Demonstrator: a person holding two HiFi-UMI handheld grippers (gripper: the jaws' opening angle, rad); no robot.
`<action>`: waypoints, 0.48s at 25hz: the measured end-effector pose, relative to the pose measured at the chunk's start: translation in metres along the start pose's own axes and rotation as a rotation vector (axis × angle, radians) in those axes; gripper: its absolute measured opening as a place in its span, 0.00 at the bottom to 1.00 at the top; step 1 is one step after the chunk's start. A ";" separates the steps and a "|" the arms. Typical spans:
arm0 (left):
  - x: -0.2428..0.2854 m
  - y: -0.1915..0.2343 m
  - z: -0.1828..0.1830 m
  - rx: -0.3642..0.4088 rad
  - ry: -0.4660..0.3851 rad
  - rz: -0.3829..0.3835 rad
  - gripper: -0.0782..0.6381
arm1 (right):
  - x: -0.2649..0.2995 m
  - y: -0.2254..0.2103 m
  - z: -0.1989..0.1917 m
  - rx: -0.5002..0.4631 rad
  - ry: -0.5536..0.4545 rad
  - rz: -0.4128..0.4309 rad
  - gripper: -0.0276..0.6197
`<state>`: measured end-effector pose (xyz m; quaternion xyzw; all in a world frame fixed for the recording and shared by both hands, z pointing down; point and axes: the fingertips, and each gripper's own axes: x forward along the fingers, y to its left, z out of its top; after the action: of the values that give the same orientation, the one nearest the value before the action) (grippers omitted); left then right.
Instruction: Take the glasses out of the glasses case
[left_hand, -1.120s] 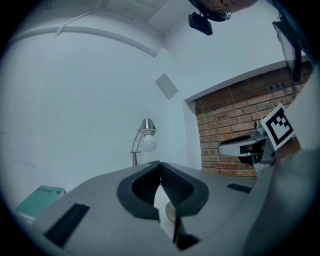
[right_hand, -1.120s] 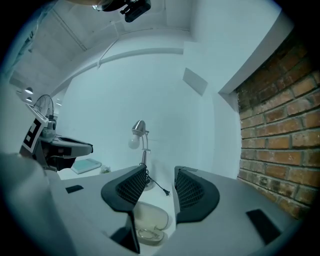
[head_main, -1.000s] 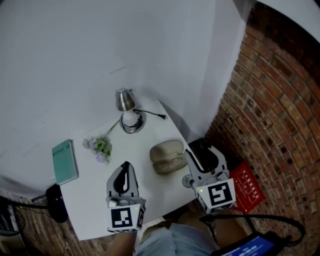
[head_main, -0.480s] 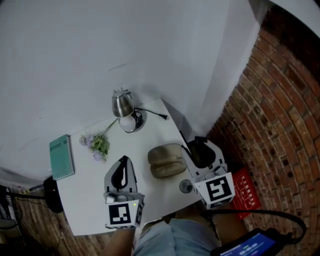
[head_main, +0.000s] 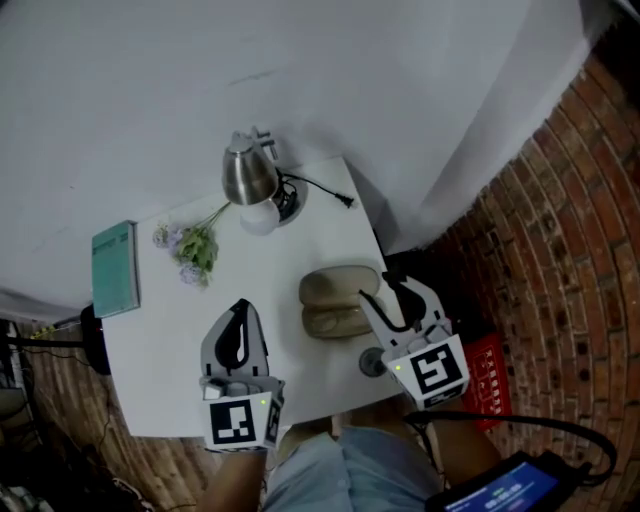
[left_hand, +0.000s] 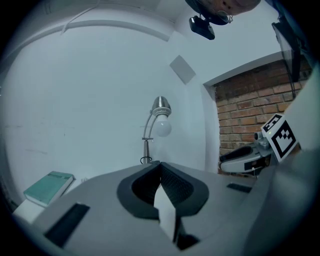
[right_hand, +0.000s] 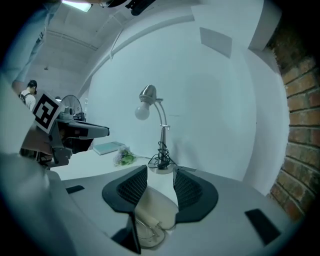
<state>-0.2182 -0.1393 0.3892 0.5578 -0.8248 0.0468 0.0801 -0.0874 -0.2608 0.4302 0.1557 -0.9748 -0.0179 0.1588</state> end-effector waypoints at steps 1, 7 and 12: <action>0.000 0.001 -0.002 -0.002 0.005 0.009 0.12 | 0.003 0.003 -0.006 0.002 0.012 0.019 0.32; -0.002 0.015 -0.018 -0.013 0.051 0.072 0.12 | 0.016 0.017 -0.048 0.018 0.111 0.103 0.31; -0.001 0.019 -0.034 -0.025 0.082 0.079 0.12 | 0.020 0.028 -0.082 0.027 0.200 0.165 0.28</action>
<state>-0.2328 -0.1257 0.4229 0.5213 -0.8427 0.0627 0.1189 -0.0884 -0.2391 0.5163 0.0779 -0.9637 0.0241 0.2542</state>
